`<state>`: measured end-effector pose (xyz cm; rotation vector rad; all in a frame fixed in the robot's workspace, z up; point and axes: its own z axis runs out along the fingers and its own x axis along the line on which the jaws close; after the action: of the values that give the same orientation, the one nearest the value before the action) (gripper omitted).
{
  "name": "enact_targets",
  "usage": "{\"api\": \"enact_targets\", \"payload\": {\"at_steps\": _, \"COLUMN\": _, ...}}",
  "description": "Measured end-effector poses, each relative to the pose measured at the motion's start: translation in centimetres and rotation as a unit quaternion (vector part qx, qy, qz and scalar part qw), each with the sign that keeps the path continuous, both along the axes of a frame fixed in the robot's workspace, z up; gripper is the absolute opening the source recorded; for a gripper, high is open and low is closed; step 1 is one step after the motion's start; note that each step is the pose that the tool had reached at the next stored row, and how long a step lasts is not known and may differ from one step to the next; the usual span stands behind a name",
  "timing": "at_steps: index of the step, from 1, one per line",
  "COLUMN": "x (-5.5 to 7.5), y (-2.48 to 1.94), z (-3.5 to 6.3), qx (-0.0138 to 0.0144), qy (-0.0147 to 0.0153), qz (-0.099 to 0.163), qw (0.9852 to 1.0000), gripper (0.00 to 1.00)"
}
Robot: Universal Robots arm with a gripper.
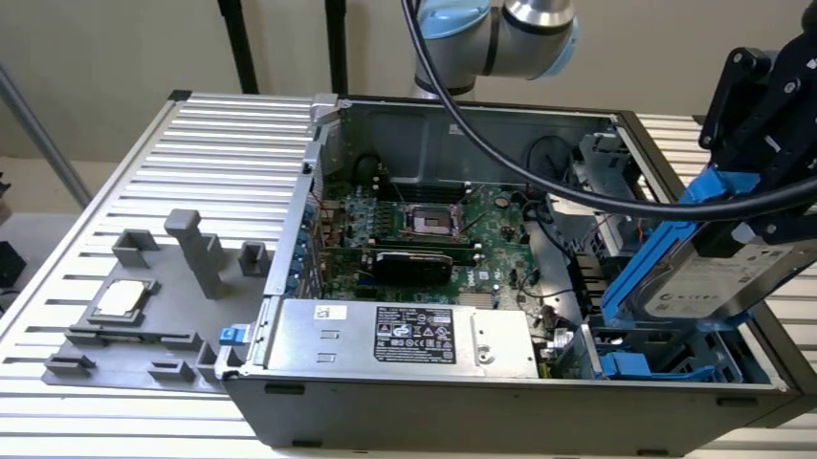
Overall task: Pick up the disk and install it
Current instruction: 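Insert the disk into the insertion slot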
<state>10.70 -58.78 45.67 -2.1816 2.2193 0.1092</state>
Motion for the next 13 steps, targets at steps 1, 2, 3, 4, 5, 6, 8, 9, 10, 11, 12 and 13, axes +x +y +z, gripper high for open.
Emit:
{"api": "enact_targets", "payload": {"at_steps": 1, "x": 0.0, "y": -0.07, "z": -0.09, "qx": 0.0000, "qy": 0.0017, "qz": 0.002, "qw": 1.0000, "gripper": 0.33}}
{"api": "enact_targets", "payload": {"at_steps": 2, "x": 0.0, "y": -0.16, "z": -0.20, "qx": 0.0000, "qy": 0.0027, "qz": 0.003, "qw": 1.0000, "gripper": 0.33}}
{"api": "enact_targets", "payload": {"at_steps": 3, "x": 0.0, "y": -0.28, "z": -0.29, "qx": -0.0001, "qy": 0.0029, "qz": 0.003, "qw": 1.0000, "gripper": 0.33}}
{"api": "enact_targets", "payload": {"at_steps": 4, "x": 0.0, "y": -0.38, "z": -0.40, "qx": 0.0000, "qy": 0.0030, "qz": 0.003, "qw": 1.0000, "gripper": 0.33}}
{"api": "enact_targets", "payload": {"at_steps": 5, "x": 0.0, "y": -0.43, "z": -0.47, "qx": 0.0000, "qy": 0.0030, "qz": 0.004, "qw": 1.0000, "gripper": 0.33}}
{"api": "enact_targets", "payload": {"at_steps": 6, "x": 0.0, "y": -0.46, "z": -0.52, "qx": -0.0001, "qy": 0.0030, "qz": 0.004, "qw": 1.0000, "gripper": 0.33}}
{"api": "enact_targets", "payload": {"at_steps": 8, "x": 0.0, "y": -0.50, "z": -0.76, "qx": 0.0000, "qy": 0.0030, "qz": 0.004, "qw": 1.0000, "gripper": 0.33}}
{"api": "enact_targets", "payload": {"at_steps": 9, "x": 0.0, "y": -0.51, "z": -0.86, "qx": -0.0001, "qy": 0.0030, "qz": 0.004, "qw": 1.0000, "gripper": 0.33}}
{"api": "enact_targets", "payload": {"at_steps": 10, "x": 0.0, "y": -0.53, "z": -0.96, "qx": -0.0001, "qy": 0.0030, "qz": 0.004, "qw": 1.0000, "gripper": 0.33}}
{"api": "enact_targets", "payload": {"at_steps": 11, "x": 0.0, "y": -0.54, "z": -1.05, "qx": 0.0000, "qy": 0.0031, "qz": 0.004, "qw": 1.0000, "gripper": 0.33}}
{"api": "enact_targets", "payload": {"at_steps": 12, "x": 0.0, "y": -0.56, "z": -1.13, "qx": -0.0001, "qy": 0.0031, "qz": 0.004, "qw": 1.0000, "gripper": 0.33}}
{"api": "enact_targets", "payload": {"at_steps": 13, "x": 0.0, "y": -0.57, "z": -1.22, "qx": -0.0001, "qy": 0.0031, "qz": 0.004, "qw": 1.0000, "gripper": 0.33}}
